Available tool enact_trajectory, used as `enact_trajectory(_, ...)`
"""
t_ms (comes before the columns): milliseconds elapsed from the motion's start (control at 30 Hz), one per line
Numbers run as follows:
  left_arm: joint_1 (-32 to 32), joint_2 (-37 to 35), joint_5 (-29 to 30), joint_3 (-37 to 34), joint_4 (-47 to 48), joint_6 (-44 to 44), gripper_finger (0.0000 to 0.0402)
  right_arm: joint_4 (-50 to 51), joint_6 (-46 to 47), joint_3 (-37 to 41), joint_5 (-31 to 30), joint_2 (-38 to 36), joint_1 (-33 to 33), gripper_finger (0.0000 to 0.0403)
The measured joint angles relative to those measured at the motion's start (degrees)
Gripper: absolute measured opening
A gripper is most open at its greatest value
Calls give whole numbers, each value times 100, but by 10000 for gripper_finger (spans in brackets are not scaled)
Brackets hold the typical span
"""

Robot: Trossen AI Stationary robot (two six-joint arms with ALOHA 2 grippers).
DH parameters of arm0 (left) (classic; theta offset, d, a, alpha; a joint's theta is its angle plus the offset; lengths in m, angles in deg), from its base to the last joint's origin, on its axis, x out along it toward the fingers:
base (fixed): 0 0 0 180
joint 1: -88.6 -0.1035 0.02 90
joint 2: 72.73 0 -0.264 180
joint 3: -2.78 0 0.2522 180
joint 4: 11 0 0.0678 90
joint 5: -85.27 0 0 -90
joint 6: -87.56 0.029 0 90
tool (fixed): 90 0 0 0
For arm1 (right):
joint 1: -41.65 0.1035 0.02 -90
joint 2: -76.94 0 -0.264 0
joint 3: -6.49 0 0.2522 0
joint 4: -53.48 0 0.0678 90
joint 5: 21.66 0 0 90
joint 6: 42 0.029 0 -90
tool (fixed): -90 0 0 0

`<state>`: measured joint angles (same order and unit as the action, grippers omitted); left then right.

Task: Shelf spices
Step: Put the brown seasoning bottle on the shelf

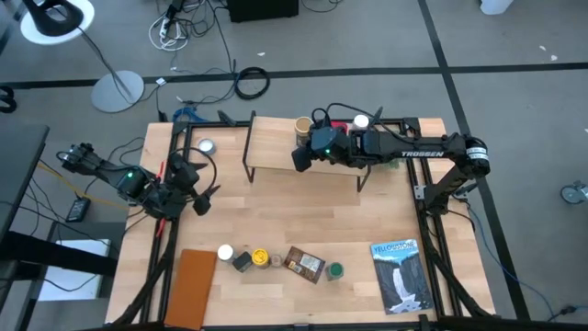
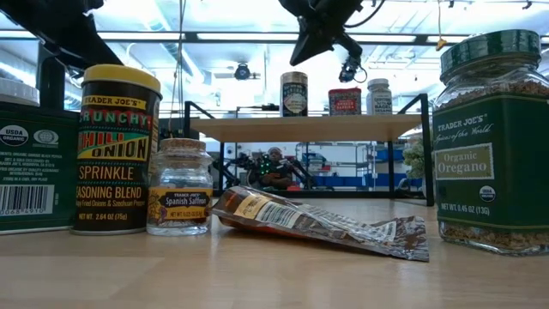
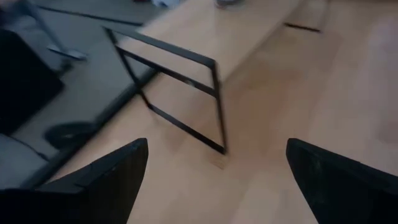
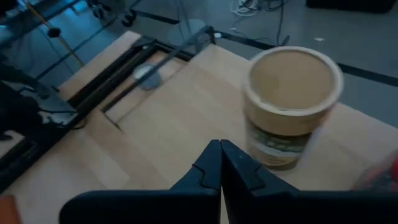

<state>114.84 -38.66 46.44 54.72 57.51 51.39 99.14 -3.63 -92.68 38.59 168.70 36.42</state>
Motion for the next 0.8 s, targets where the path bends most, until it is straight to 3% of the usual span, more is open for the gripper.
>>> enact_trajectory(133, 0, 0, -419, 0, -237, 187, 388, -230, -2, 0, 1, 0, 59, 0)
enact_trajectory(467, 0, 0, -608, 0, -653, 613, 387, -955, -326, -38, 3, 1, 44, 0)
enact_trajectory(600, 0, -1, -577, 0, -666, 618, 387, -559, -396, -542, -10, 194, -13, 0)
enact_trajectory(800, -2, 0, -534, 0, -705, 618, 387, 1431, -571, -2253, 19, 1258, -13, 0)
